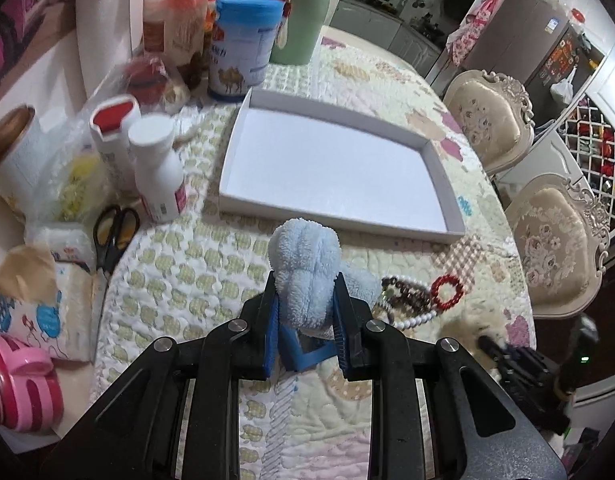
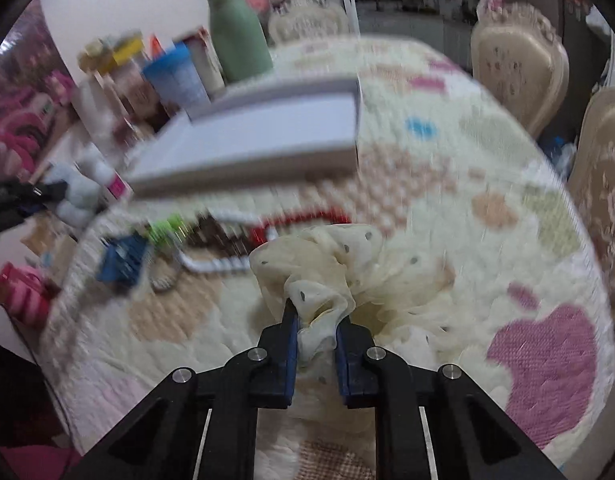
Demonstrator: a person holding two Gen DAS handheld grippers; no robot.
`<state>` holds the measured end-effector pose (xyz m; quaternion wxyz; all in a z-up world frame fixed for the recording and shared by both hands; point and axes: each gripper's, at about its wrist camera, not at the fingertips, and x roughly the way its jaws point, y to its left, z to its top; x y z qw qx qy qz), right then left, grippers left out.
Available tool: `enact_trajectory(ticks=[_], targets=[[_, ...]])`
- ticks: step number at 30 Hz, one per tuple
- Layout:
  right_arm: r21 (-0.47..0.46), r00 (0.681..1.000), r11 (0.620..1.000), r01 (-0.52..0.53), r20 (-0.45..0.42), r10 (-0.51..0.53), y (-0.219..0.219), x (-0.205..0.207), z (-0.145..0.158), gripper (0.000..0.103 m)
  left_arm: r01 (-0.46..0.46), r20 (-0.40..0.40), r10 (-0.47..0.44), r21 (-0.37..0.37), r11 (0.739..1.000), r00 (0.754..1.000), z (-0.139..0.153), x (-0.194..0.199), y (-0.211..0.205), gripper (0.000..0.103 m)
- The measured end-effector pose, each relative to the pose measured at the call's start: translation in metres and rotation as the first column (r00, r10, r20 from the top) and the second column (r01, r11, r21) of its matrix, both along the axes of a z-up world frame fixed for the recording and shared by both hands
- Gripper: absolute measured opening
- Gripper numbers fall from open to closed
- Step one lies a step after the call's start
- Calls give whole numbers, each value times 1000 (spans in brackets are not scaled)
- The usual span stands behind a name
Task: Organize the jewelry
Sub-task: 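Carry both items into the white tray and open both tools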
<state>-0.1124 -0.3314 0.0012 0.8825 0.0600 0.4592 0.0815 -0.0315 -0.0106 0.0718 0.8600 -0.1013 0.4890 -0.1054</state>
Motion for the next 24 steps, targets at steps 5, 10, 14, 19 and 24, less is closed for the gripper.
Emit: enact_trajectory(ticks=[5, 10, 14, 19, 24], targets=[[28, 997, 1000, -13, 79, 11, 6, 20, 37, 15, -7, 36, 7, -2, 1000, 999, 14, 17, -1, 22], [16, 992, 999, -42, 121, 40, 23, 58, 57, 15, -18, 68, 17, 15, 1000, 998, 21, 49, -5, 22], [-17, 990, 998, -58, 126, 60, 40, 100, 62, 15, -35, 63, 34, 23, 999, 997, 16, 83, -8, 22], [-30, 994, 997, -66, 85, 69, 49, 155, 49, 15, -46, 29, 44, 43, 998, 999, 0, 130, -15, 22], [-58, 997, 996, -67, 27, 69, 53, 198, 24, 15, -64, -16, 65, 64, 996, 998, -25, 169, -17, 22]])
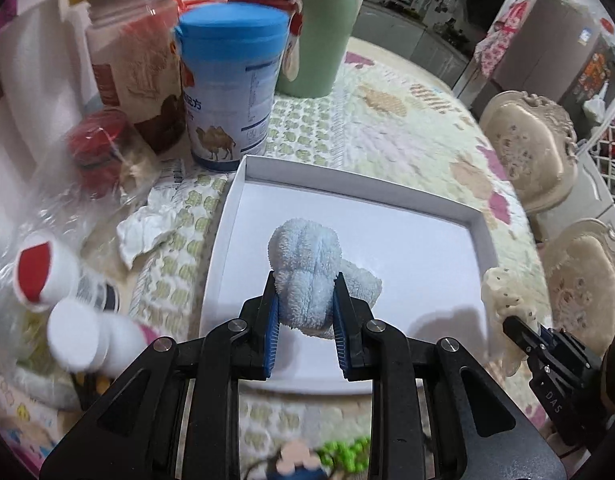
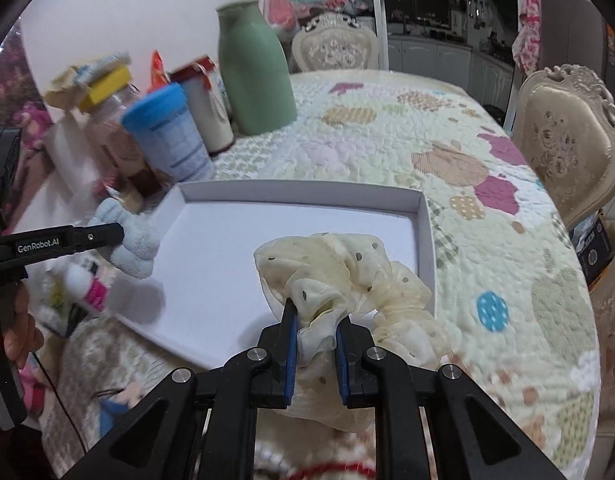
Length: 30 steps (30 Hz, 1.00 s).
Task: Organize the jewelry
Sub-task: 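Carry both items into the white tray and open both tools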
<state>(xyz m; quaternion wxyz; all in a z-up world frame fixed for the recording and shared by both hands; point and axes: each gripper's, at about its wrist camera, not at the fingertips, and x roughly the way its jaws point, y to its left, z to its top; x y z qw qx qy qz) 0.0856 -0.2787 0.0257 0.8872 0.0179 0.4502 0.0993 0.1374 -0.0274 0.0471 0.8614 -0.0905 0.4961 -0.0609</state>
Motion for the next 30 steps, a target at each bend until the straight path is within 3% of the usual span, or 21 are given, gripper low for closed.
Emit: enact_trajectory(ticks=[12, 13, 14, 16, 19, 26, 30], targets=[[4, 996, 999, 47, -79, -46, -9, 68, -48, 15, -35, -77, 37, 18, 999, 996, -52, 46, 2, 23], [1, 995, 999, 45, -84, -45, -9, 71, -52, 16, -35, -74, 37, 25, 999, 997, -53, 46, 1, 25], [3, 995, 999, 34, -90, -34, -9, 73, -55, 24, -35, -74, 37, 27, 999, 997, -55, 47, 1, 30], [29, 996, 999, 17, -89, -15, -10, 71, -55, 42, -32, -80, 34, 19, 999, 996, -56, 47, 2, 44], [64, 998, 998, 13, -58, -9, -11, 61, -46, 43, -35, -75, 37, 31, 999, 996, -56, 45, 4, 51], [96, 1000, 995, 11, -26, -8, -13, 27, -25, 43, -32, -57, 35, 43, 999, 998, -46, 27, 1, 52], [85, 998, 996, 27, -53, -23, -11, 19, -24, 43, -26, -51, 29, 56, 998, 998, -40, 13, -4, 52]])
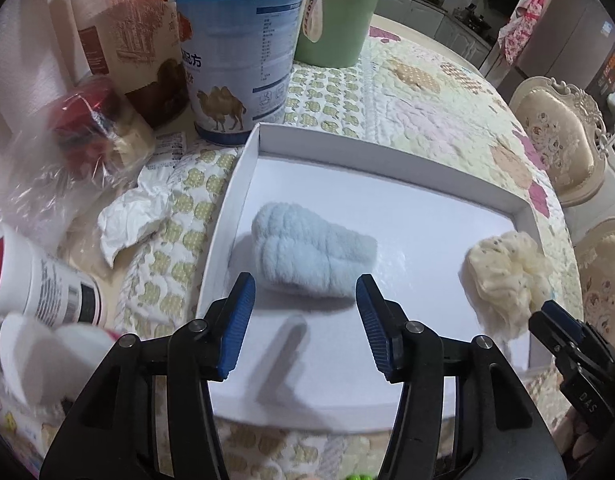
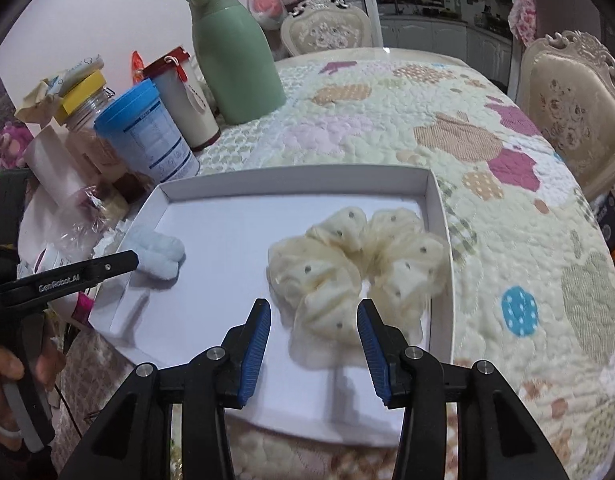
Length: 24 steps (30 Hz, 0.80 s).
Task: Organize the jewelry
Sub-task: 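Carry both items into the white tray and open both tools, then withdraw both tools back over the remaining accessories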
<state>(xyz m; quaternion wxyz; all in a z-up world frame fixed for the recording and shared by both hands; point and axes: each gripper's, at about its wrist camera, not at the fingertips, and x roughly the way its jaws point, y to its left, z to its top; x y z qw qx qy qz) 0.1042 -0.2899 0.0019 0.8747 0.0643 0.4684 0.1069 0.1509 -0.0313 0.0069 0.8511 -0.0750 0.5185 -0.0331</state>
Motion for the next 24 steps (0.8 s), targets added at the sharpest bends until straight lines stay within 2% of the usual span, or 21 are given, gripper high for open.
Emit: enact_trajectory(ticks=[3, 9, 14, 24], targets=[[39, 1000, 999, 1, 30, -2, 3, -19, 8, 43, 10, 33, -11, 25, 1000, 999, 8, -16, -5, 52], [46, 998, 999, -6, 67, 3, 16, -59, 21, 43, 55, 65, -57, 42, 998, 996, 18, -51, -13, 52], [41, 998, 999, -10, 70, 7, 21, -90, 23, 43, 70, 98, -79, 96, 993, 992, 23, -87, -20, 52], [36, 998, 999, 11, 56, -13, 10, -148, 23, 43, 72, 111, -86, 129, 989, 990, 28, -149, -28, 52]])
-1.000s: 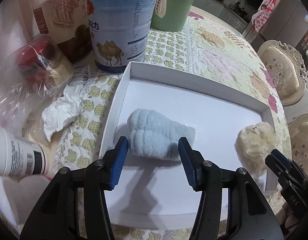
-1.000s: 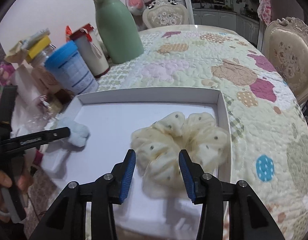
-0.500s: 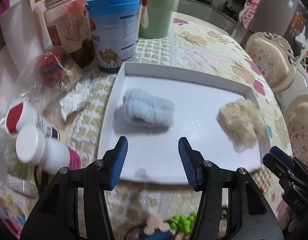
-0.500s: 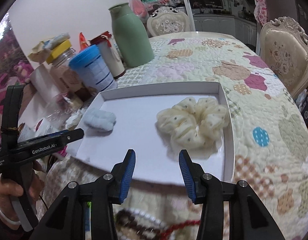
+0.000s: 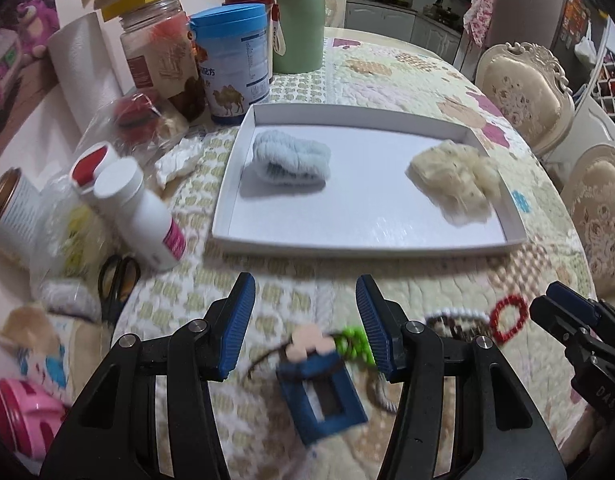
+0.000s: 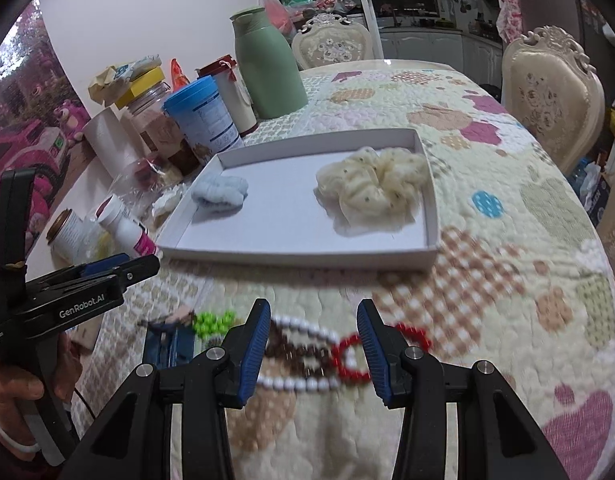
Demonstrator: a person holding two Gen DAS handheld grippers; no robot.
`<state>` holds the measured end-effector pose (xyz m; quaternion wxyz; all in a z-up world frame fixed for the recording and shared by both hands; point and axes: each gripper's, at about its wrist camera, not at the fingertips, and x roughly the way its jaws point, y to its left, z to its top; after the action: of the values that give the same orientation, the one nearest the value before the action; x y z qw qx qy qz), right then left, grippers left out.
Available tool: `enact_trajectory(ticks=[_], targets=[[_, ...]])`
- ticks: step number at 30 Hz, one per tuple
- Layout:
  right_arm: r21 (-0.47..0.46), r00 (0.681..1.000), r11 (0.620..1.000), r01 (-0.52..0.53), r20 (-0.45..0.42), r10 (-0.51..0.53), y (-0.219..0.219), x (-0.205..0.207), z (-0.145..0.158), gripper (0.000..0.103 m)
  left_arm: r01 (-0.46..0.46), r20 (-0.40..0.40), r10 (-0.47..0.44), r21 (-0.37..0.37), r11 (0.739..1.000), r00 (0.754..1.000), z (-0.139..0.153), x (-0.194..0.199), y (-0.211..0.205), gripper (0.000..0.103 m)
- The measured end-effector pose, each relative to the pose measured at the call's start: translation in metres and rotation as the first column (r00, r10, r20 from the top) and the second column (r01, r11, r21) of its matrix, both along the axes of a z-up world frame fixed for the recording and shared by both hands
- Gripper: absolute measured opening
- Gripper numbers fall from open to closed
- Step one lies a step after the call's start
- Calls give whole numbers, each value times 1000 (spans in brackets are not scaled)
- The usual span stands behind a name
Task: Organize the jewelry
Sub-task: 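Withdraw both tools back over the remaining accessories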
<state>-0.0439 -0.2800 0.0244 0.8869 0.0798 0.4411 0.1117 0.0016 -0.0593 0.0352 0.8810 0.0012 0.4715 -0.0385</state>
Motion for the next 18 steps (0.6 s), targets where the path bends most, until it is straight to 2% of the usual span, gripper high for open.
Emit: enact_trajectory(ticks=[18], targets=[[-8, 999, 1000, 7, 39, -7, 0, -63, 21, 43, -14, 71, 12, 32, 999, 997, 20, -81, -8, 52]])
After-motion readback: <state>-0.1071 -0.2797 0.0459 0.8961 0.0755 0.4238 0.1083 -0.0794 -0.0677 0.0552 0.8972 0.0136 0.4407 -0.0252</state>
